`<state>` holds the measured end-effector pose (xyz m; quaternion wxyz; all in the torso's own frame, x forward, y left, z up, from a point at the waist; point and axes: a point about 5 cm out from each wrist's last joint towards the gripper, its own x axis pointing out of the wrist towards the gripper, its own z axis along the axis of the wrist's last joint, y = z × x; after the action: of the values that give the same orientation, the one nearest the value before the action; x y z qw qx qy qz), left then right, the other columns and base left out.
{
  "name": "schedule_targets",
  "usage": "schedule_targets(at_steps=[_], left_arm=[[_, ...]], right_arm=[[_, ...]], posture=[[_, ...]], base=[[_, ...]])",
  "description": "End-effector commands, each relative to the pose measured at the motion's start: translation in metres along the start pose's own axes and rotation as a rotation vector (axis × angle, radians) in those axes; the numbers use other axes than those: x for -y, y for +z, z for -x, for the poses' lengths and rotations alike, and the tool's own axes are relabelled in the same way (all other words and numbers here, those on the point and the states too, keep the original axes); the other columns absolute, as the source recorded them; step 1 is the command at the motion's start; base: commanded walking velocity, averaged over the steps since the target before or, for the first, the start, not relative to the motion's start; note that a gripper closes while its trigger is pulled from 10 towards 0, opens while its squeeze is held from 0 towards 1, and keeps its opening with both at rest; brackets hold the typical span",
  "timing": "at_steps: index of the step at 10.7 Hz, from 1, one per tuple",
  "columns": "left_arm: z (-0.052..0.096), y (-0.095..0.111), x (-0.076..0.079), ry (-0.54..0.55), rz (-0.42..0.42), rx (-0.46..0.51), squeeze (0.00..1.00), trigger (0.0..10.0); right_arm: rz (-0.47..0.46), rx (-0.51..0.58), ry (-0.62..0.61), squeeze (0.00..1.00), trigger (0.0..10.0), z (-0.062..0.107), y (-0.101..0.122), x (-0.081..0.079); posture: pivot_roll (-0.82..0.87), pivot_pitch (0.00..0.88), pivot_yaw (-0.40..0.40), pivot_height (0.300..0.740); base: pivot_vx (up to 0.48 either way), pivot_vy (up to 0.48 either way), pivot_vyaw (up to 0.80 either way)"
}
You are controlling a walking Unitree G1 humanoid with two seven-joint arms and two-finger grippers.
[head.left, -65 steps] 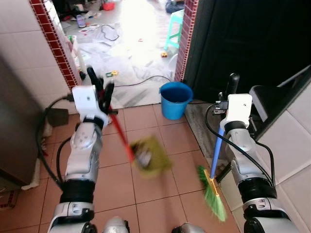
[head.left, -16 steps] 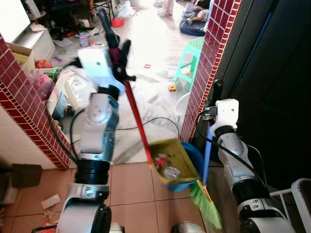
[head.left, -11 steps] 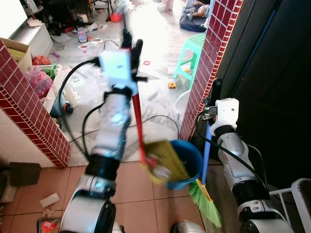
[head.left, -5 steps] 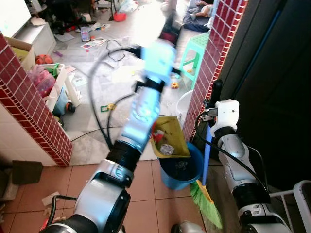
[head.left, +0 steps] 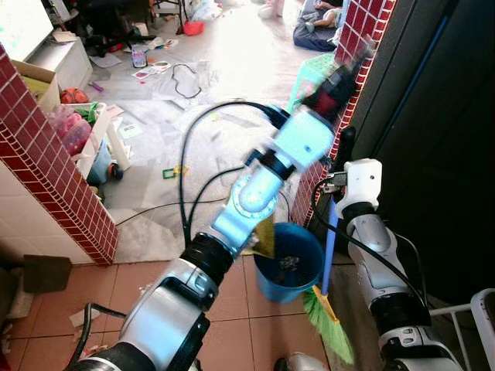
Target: Sweep floor
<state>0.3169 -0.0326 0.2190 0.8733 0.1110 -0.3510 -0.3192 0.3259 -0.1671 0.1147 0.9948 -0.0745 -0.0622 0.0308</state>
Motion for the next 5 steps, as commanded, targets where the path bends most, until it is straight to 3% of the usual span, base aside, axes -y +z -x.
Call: schedule_targets(at_steps=[1, 2, 4, 5], left_arm=[[-0.011, 0.021, 0.031, -0.041, 0.103, 0.102, 0.00, 10.0], [-0.012, 0.024, 0.041, -0.105, 0.128, 0.116, 0.00, 10.0], [-0.005, 0.030, 0.070, -0.373, 0.248, 0.137, 0.00, 10.0], [-0.001, 0.035, 0.079, -0.448, 0.276, 0.154, 0.00, 10.0]], right_arm=[[-0.013, 0.039, 0.001, 0.00, 10.0, -0.004, 0.010, -0.002], [-0.014, 0.041, 0.002, 0.00, 10.0, -0.006, 0.010, -0.002], [-0.012, 0.040, 0.001, 0.00, 10.0, -0.006, 0.010, -0.001], [-0.012, 0.039, 0.000, 0.00, 10.0, -0.006, 0.010, -0.002]], posture=[[-0.06, 0.000, 0.021, 0.740], [-0.05, 0.000, 0.020, 0.740], [-0.05, 0.000, 0.020, 0.740], [-0.05, 0.000, 0.020, 0.740]], base=[[0.000, 0.000, 0.00], [0.000, 0.000, 0.00], [0.000, 0.000, 0.00], [0.000, 0.000, 0.00]])
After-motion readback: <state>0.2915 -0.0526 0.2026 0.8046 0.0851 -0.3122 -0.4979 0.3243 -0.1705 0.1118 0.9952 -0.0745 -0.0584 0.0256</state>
